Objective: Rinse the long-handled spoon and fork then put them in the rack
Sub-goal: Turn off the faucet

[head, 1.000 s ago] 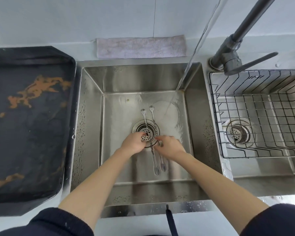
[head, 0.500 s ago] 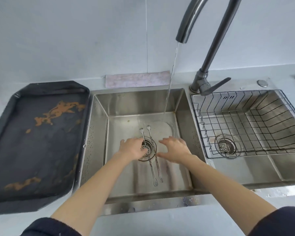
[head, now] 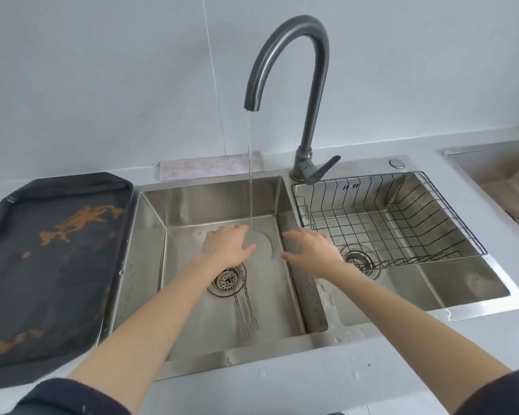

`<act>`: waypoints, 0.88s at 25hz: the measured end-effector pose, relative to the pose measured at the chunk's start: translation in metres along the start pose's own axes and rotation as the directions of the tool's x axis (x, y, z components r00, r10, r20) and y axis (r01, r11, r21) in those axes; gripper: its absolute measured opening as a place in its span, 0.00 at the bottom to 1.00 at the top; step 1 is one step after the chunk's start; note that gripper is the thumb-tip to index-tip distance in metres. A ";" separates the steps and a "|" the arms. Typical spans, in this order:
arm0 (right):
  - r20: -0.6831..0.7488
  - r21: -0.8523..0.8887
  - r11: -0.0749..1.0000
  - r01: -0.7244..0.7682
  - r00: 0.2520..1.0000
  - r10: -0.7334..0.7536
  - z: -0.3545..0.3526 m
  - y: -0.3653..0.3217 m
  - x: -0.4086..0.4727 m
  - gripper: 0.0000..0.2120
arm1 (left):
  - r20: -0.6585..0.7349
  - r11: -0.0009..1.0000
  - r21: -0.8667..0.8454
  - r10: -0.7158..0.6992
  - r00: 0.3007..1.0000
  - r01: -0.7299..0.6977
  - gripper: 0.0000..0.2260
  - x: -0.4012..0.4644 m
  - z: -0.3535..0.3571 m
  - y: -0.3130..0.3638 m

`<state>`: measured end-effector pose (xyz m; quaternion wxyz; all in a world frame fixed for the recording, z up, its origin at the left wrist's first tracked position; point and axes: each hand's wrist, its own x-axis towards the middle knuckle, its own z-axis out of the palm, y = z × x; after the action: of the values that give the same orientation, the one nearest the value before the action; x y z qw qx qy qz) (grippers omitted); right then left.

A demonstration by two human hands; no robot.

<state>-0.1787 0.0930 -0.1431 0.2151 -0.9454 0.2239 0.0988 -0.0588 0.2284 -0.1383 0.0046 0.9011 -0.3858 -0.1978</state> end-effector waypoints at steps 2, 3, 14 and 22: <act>-0.034 0.011 1.000 -0.004 0.999 0.005 -0.012 0.013 -0.005 0.24 | -0.042 0.999 -0.016 0.032 0.999 -0.033 0.24 0.004 -0.009 0.019; -0.055 0.011 1.000 -0.001 0.998 0.002 -0.018 0.019 -0.005 0.24 | -0.064 0.999 -0.026 0.046 0.997 -0.047 0.24 0.007 -0.014 0.027; -0.300 0.137 0.990 -0.032 0.951 0.072 -0.091 0.076 0.024 0.18 | -0.407 0.993 -0.008 0.101 0.908 -0.114 0.23 0.056 -0.085 0.097; -0.398 0.367 0.929 0.052 0.911 0.107 -0.111 0.096 0.077 0.16 | -0.482 0.880 -0.447 -0.084 0.872 -0.162 0.23 0.123 -0.118 0.120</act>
<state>-0.1459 -0.0642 -0.1012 0.3360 -0.8839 0.2920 -0.1434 -0.0224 0.0416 -0.0532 0.3260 0.8842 -0.3303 -0.0521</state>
